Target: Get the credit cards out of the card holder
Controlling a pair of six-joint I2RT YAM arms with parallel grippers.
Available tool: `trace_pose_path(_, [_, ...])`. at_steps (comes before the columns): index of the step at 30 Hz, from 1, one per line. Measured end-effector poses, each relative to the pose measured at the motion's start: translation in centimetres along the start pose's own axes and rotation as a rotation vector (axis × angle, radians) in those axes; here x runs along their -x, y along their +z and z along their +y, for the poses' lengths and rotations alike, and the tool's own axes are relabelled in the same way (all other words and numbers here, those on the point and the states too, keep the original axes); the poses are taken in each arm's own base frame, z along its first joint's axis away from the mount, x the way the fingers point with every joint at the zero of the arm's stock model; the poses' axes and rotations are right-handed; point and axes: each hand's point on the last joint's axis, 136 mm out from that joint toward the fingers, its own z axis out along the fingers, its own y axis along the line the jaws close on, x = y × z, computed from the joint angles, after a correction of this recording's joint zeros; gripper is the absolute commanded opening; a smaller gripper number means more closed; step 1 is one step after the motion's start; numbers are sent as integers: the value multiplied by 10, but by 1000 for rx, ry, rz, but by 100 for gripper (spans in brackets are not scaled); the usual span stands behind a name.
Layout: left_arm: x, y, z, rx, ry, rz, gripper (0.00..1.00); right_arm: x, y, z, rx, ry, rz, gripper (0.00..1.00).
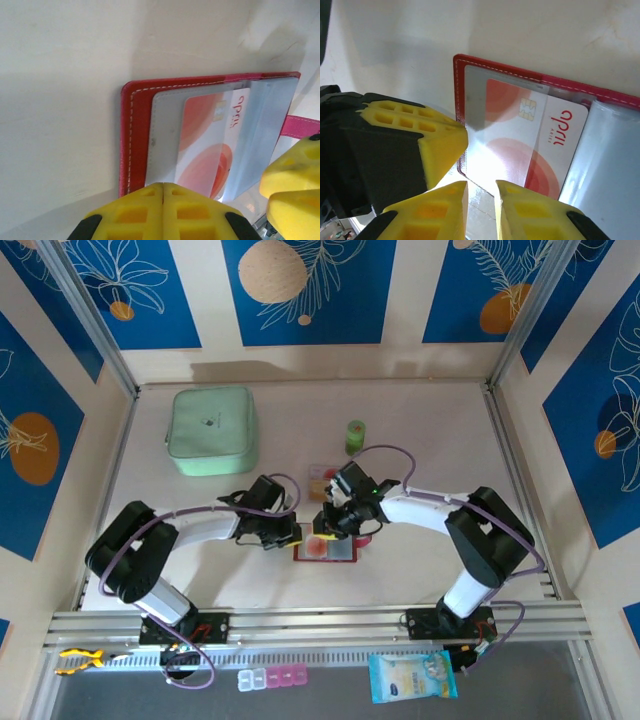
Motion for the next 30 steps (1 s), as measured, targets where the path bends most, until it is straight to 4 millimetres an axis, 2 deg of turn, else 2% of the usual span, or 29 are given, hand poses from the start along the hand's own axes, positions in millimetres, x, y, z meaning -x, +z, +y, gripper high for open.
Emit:
trace_pose_path(9, [0, 2, -13, -25, 27, 3, 4, -2, -2, -12, -21, 27, -2, 25])
trace_pose_path(18, [-2, 12, -5, -5, 14, 21, 3, -5, -1, -18, -42, 39, 5, 26])
trace_pose_path(30, [-1, 12, -5, -5, 15, 20, 2, -10, 9, -33, -77, 66, 34, 29])
